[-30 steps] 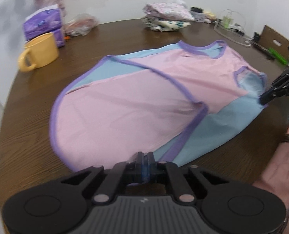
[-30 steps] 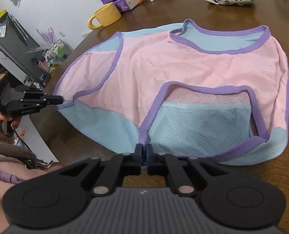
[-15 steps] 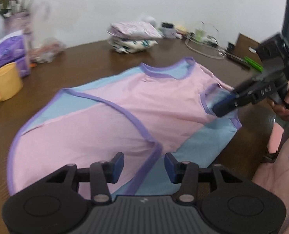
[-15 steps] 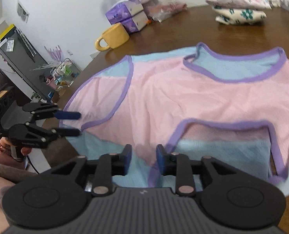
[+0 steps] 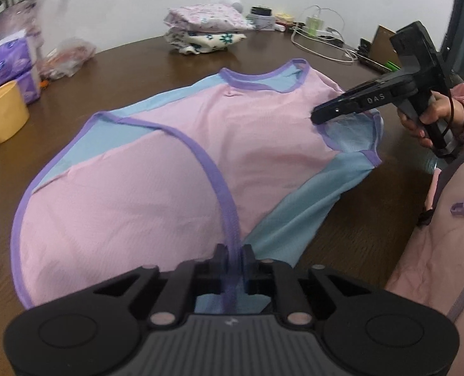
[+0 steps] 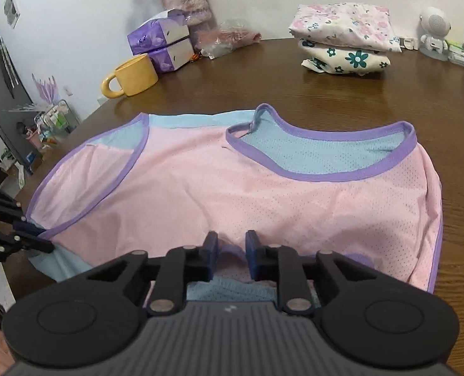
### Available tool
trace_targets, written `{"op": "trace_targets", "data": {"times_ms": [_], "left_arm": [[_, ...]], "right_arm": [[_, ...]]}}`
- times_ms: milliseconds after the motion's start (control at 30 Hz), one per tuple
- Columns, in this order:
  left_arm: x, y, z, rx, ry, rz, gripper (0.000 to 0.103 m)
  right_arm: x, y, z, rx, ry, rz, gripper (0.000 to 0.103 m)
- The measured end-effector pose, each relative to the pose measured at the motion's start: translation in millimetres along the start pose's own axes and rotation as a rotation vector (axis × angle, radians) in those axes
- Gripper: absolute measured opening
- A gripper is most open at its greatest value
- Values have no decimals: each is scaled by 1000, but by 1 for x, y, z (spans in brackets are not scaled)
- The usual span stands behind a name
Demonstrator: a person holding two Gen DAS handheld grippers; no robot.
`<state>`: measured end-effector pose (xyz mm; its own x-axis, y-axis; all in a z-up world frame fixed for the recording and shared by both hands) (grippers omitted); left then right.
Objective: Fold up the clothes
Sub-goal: 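Smooth the garment's hem flat with the left gripper while the right gripper hovers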
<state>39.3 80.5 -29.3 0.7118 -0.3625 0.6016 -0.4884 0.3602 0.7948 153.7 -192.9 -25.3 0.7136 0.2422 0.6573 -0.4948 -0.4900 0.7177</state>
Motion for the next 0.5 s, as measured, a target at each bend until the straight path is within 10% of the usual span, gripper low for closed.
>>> {"op": "trace_targets", "data": {"times_ms": [133, 500], "left_arm": [[-3, 20, -15, 46, 79, 69, 37], [-15, 28, -66, 253, 300, 99, 37]], "right_arm": [[0, 6, -1, 31, -11, 8, 21], [-29, 49, -40, 201, 53, -63, 39]]}}
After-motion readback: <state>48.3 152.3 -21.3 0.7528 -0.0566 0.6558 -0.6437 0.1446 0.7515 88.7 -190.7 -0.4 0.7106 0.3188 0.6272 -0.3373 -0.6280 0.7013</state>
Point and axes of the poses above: each gripper's, at about its wrist camera, not at the fingertips, and y roughly against the way its jaws point, z to its right, x to its top, the point moved 7 cm from there along -y, roughly the way its jaws point, and after that the axes turned 2 degrees about y, right-handed, at the moved point
